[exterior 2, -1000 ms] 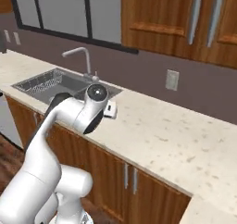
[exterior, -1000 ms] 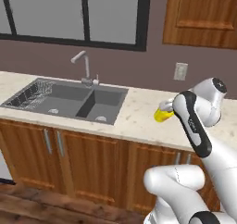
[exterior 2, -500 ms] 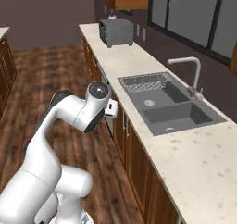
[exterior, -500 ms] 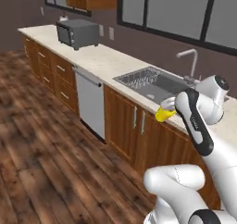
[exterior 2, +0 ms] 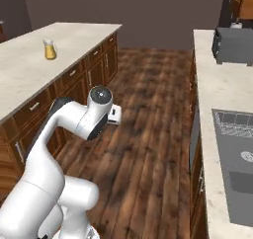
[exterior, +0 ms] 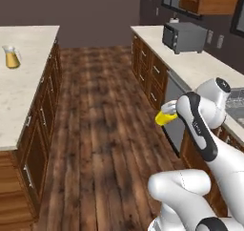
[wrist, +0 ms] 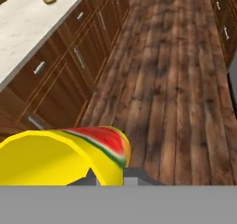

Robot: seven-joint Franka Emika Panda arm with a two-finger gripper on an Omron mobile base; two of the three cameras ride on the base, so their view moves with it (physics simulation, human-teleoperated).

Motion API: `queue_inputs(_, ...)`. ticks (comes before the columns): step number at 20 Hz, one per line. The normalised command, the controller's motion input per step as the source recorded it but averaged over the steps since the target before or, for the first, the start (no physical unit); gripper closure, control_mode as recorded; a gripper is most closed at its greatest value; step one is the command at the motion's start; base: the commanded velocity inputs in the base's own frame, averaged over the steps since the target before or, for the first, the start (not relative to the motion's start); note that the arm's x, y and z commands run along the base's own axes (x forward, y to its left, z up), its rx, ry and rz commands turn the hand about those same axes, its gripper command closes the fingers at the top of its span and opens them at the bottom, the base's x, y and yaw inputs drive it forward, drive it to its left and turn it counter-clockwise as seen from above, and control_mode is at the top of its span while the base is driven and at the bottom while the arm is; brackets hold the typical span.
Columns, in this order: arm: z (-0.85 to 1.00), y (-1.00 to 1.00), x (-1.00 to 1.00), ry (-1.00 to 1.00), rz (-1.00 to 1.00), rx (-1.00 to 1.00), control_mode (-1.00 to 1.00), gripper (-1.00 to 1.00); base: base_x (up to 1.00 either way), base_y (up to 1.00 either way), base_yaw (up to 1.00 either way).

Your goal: Place the pitcher and cup on the dining counter for serving.

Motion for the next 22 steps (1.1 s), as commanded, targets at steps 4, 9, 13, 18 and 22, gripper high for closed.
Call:
queue_inputs(4, 0.00, 0.00, 0.00, 0.00, 0.00, 0.00, 1.00, 1.00, 1.00, 0.00, 0.45)
queue_inputs(9, 0.00, 0.00, 0.00, 0.00, 0.00, 0.00, 1.00, 1.00, 1.00, 0.00, 0.34)
queue_inputs(13, 0.00, 0.00, 0.00, 0.00, 0.00, 0.00, 1.00, 1.00, 1.00, 0.00, 0.25)
queue_inputs(18, 0.00, 0.00, 0.00, 0.00, 0.00, 0.00, 1.00, 1.00, 1.00, 0.00, 0.11)
queue_inputs(22, 0.00, 0.00, 0.00, 0.00, 0.00, 0.00, 1.00, 1.00, 1.00, 0.00, 0.00)
